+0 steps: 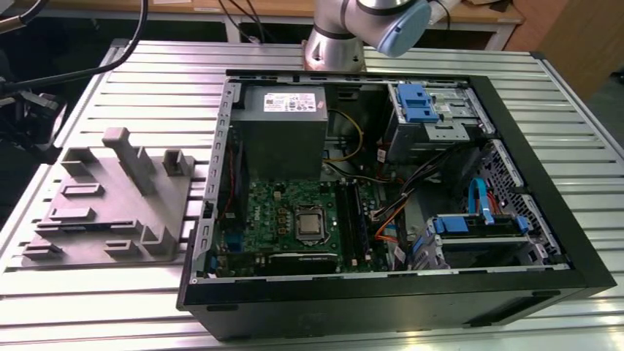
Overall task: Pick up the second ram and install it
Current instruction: 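Reach for the second ram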
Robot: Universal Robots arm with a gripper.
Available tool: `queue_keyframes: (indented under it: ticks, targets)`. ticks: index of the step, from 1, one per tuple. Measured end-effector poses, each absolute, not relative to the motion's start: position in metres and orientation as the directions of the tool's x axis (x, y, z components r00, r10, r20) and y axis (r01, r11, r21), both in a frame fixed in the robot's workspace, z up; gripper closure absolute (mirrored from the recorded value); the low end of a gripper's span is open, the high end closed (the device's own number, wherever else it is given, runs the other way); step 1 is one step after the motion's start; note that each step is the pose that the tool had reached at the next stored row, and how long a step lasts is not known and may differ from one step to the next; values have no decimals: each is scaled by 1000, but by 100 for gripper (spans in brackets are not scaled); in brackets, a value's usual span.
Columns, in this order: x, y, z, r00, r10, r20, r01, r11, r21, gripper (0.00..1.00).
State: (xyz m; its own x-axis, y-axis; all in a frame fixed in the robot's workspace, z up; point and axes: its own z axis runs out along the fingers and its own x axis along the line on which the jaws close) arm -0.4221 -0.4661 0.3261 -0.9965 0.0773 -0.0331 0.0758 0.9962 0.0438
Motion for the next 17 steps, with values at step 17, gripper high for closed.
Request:
queue_keyframes:
  ticks: [17]
  targets:
    - [-421, -467, 305, -996, 77, -33, 76, 996, 44, 90]
